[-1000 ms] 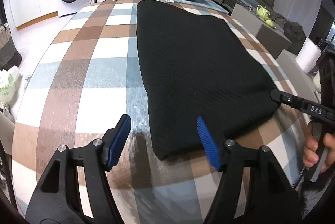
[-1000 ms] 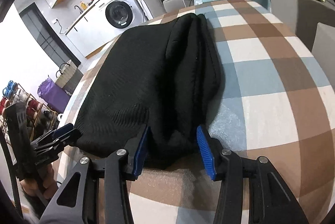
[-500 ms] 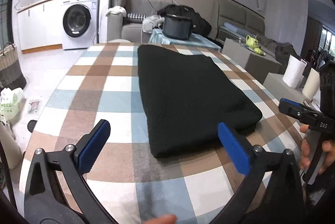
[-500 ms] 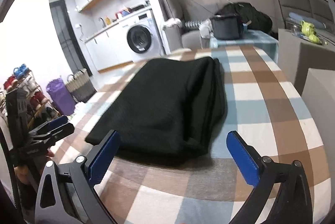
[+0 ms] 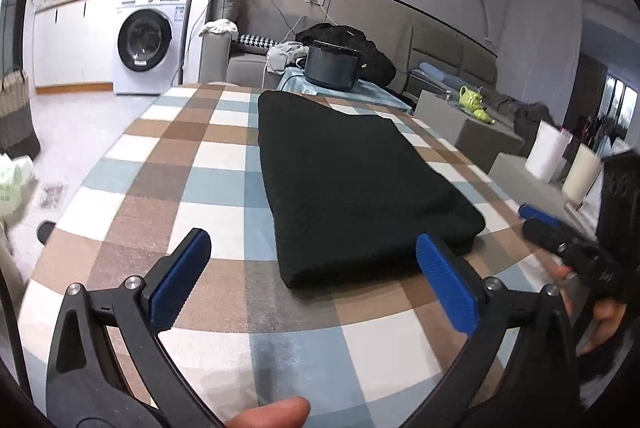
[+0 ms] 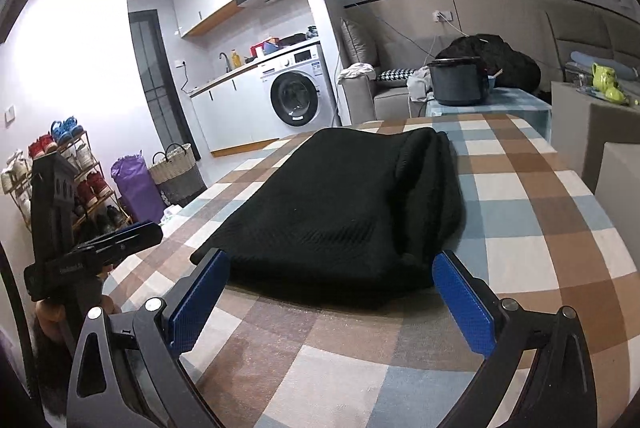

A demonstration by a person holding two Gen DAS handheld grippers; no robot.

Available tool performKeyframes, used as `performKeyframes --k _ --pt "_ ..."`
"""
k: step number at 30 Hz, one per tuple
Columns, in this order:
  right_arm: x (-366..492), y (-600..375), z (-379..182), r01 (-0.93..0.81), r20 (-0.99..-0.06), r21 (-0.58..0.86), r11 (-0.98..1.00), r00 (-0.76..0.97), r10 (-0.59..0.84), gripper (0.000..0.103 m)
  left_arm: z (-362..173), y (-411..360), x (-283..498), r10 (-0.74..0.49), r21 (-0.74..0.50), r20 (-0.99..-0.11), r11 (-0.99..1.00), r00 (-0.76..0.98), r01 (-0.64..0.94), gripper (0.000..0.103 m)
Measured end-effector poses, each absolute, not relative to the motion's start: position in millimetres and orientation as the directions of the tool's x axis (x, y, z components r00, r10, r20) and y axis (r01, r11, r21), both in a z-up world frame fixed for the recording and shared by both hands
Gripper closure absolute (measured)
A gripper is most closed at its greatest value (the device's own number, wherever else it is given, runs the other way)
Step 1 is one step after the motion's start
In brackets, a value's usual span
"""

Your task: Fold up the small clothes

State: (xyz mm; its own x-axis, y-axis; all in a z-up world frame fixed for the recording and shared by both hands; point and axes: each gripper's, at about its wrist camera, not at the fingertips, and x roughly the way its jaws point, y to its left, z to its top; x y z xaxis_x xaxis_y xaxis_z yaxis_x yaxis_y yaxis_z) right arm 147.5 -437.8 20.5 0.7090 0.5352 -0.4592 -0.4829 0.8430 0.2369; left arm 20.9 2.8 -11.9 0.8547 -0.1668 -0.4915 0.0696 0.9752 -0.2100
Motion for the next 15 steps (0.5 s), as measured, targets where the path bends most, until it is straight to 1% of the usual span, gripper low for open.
performKeyframes --k 2,7,8,12,15 --pt "145.2 -439.0 21.3 -0.490 -0.431 0.240 0.838 0.720 0.544 0.000 -11.9 -2.4 21.2 -0.144 -0.173 -0.494 0.983 0.858 0.065 0.001" --pt "147.8 -443.8 19.6 -0.487 -0.426 0.263 0.833 0.716 0.553 0.000 -9.5 -17.5 17.3 -0.048 -0.045 -0.505 0.999 0.862 0.029 0.001" --pt "149.0 -444.3 19.3 -0.485 -0.429 0.269 0.832 0.713 0.555 0.000 -10.0 -19.4 15.1 -0.043 -0.035 -0.503 0.999 0.863 0.030 0.001" --pt "148.6 -444.8 19.4 -0.483 -0.427 0.270 0.833 0.715 0.553 0.000 -14.8 -21.6 9.1 -0.061 -0.042 -0.520 0.998 0.852 0.046 0.001" --pt "144.9 -444.5 19.0 -0.483 -0.428 0.271 0.832 0.714 0.554 0.000 -19.6 -17.9 9.7 -0.069 -0.074 -0.526 0.997 0.848 0.036 0.001"
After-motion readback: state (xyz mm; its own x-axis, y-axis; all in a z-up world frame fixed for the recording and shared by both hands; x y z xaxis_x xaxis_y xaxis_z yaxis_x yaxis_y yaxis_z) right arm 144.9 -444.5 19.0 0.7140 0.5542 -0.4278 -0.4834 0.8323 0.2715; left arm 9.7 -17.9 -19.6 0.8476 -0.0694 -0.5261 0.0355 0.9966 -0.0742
